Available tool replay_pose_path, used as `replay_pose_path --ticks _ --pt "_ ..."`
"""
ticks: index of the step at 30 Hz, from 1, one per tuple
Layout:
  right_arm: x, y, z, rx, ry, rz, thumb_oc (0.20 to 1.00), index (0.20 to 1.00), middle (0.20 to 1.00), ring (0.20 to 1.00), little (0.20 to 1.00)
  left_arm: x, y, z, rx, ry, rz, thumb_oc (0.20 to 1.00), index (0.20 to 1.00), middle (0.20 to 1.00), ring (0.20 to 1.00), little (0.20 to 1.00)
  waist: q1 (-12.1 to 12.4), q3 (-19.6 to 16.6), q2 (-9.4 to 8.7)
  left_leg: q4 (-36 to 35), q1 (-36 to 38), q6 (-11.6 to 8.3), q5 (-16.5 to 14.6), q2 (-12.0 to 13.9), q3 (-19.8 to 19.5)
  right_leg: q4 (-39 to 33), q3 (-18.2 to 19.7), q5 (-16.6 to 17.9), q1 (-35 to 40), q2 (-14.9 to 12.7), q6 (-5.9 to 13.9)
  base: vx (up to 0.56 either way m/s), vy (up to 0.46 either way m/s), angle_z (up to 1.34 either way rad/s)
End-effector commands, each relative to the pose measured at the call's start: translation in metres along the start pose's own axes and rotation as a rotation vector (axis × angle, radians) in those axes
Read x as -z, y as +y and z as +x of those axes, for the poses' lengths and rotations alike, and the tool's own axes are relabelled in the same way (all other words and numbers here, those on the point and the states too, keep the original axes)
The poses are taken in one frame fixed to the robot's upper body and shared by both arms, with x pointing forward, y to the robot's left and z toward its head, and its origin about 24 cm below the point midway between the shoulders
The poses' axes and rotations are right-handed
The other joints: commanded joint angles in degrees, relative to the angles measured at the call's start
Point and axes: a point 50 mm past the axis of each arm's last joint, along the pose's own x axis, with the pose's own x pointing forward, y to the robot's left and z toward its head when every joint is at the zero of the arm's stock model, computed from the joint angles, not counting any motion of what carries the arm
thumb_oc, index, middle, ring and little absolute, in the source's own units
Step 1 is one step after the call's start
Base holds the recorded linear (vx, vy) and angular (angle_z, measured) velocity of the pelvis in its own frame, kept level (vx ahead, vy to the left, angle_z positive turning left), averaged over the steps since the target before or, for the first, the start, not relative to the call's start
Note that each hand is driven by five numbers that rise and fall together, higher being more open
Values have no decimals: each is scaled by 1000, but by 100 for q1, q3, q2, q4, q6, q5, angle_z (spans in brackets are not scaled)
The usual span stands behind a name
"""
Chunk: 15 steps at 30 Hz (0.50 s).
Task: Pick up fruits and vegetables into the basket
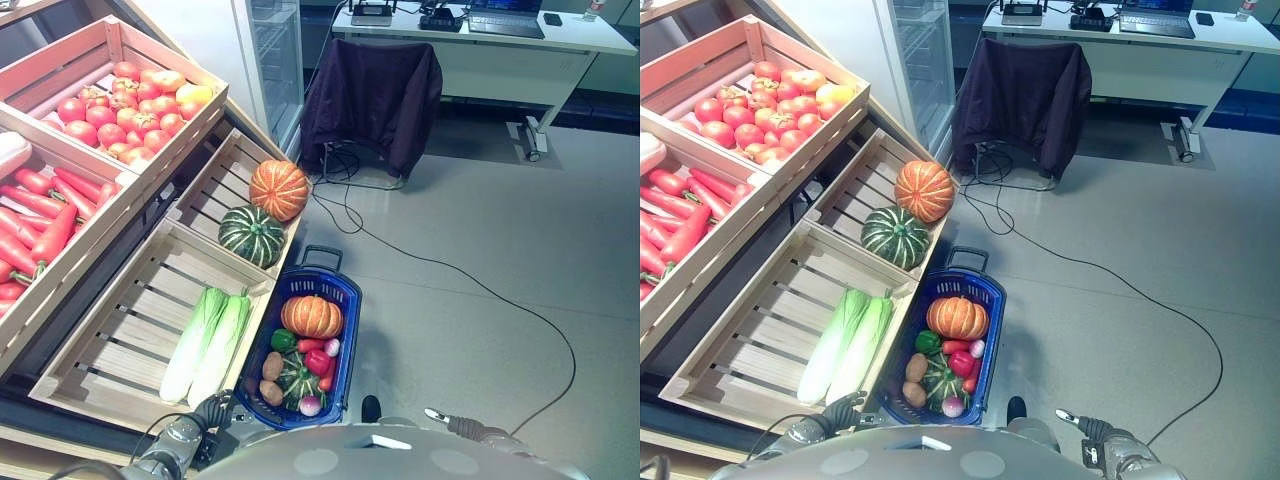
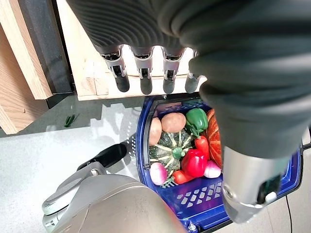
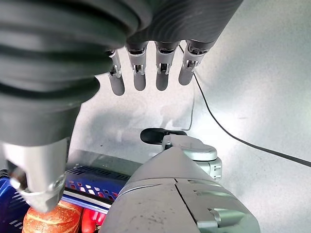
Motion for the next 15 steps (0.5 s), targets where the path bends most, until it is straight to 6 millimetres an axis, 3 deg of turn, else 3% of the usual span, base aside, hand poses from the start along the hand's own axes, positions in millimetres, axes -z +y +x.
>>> replay_pose_path --ticks 1,15 --pt "-24 2 1 -8 -27 -13 1000 1000 1000 1000 1000 -17 5 5 -14 -18 0 1000 1000 1000 1000 1000 -77 185 -53 41 -168 101 -500 -179 -112 63 -99 -786 613 -91 472 0 0 0" --pt "-23 1 1 -5 -24 -12 1000 1000 1000 1000 1000 -18 6 5 -10 -16 -14 1000 1000 1000 1000 1000 -70 179 -48 41 -163 98 -497 -181 -120 63 -102 -784 621 -90 476 0 0 0"
